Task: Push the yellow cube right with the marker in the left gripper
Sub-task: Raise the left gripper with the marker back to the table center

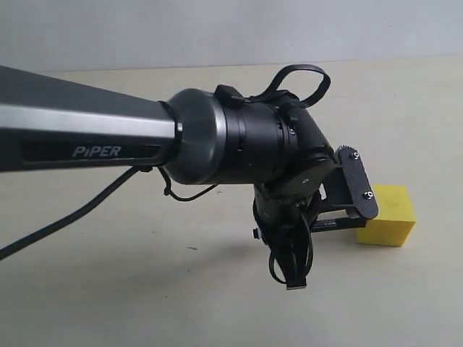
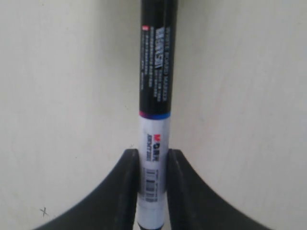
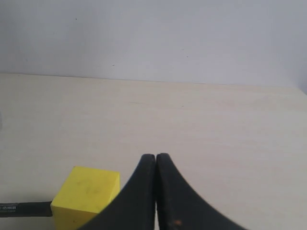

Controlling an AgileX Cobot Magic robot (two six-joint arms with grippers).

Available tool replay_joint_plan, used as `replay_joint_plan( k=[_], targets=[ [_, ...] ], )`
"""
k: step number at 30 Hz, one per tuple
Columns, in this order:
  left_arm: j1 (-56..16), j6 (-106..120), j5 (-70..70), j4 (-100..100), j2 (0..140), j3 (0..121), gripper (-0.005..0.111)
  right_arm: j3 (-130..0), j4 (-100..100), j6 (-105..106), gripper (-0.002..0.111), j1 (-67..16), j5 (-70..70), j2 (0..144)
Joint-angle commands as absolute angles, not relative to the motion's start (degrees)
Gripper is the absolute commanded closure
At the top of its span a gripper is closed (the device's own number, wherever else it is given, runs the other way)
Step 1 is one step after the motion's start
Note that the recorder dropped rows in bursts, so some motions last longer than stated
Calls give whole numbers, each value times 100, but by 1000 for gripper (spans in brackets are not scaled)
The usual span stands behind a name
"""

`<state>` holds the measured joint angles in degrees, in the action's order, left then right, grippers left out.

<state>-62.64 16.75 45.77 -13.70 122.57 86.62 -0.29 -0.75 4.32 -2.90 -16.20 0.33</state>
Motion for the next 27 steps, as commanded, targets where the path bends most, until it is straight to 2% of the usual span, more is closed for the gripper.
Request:
replay_joint_plan(
  k=[1, 13, 23, 27],
  targets=[
    [-6357, 1640, 4560, -1396, 12253, 8679, 107, 0, -48, 453, 108, -260, -1618, 0],
    [-5736, 870, 5114, -1506, 11927, 8679, 107, 0, -48, 453, 108, -260, -1618, 0],
    [-4509, -3410, 5287, -1119, 11612, 8679, 107, 0, -48, 453, 108, -260, -1618, 0],
    [-4305, -3733, 5426, -363, 11757, 8679, 107, 0, -48, 453, 108, -260, -1618, 0]
  ],
)
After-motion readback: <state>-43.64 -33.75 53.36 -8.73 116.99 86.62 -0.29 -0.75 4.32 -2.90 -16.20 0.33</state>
